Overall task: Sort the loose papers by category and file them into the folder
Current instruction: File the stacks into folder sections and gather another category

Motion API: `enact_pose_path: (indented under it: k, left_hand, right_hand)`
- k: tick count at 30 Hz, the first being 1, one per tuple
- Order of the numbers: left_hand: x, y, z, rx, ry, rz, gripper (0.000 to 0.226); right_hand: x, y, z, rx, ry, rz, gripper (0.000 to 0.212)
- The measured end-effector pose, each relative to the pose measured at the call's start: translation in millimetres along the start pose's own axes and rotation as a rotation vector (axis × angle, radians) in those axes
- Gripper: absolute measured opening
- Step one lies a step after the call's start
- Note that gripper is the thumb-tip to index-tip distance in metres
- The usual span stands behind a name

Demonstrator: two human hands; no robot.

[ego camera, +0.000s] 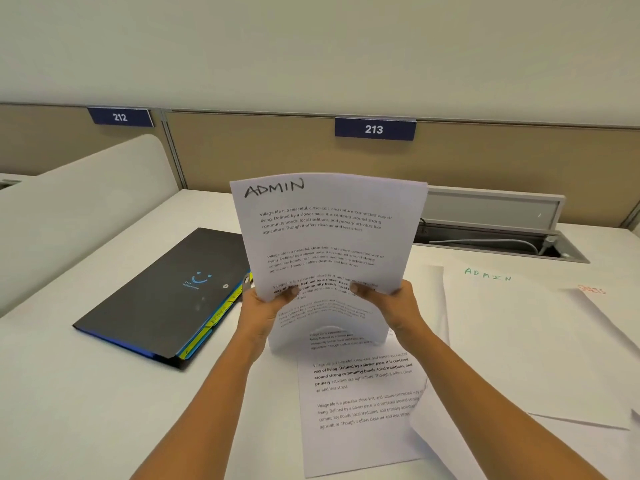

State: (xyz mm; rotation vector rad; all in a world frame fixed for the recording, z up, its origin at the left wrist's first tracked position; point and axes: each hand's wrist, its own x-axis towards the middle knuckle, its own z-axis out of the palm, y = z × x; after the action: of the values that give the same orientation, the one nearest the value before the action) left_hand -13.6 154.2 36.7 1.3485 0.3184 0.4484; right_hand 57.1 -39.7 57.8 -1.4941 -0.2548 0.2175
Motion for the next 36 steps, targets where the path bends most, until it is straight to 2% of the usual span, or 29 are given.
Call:
enact_pose_path:
  k: [2,3,11,18,22,25,28,30,32,36]
  left_hand:
    - [2,6,2,0.019,-0.002,0.02,0.03]
    - [3,9,3,0.033,-0.009,0.03,0.027]
    - [-6,-8,1,0.056,0.037,-0.081,0.023]
    - [3,13,-3,0.172,0.026,-0.084,0.009]
    - [9,26,-16,0.245,0.005,-0.158,0.006]
    - [18,24,-37,0.311,0.085,-0.21,0.023]
    - [28,21,-68,0.328,0.259,-0.176,0.022]
    - [32,20,-87,0.579,0.37,-0.115,0.021]
    - [34,18,-101,0.871,0.402,-0.054,0.026]
    - [48,-1,-119,1.197,0.214,-0.107,0.056]
  right_hand:
    - [2,-3,0,0.008,0.014,-0.01,0.024]
    - [3,-4,0,0.013,0.02,-0.017,0.024]
    - [-5,13,-2,-0.033,-0.02,0.034,0.02]
    - [5,3,1,-0.022,-0.006,0.043,0.01]
    - [10,6,5,-0.049,-0.024,0.106,0.014]
    - [13,13,8,-0.044,0.01,0.16,0.018]
    - [18,21,11,-0.028,0.068,0.195,0.019]
    - [20,26,13,-0.029,0.092,0.205,0.019]
    - [21,29,17,-0.014,0.115,0.215,0.02]
    - [25,30,27,0.02,0.175,0.217,0.017]
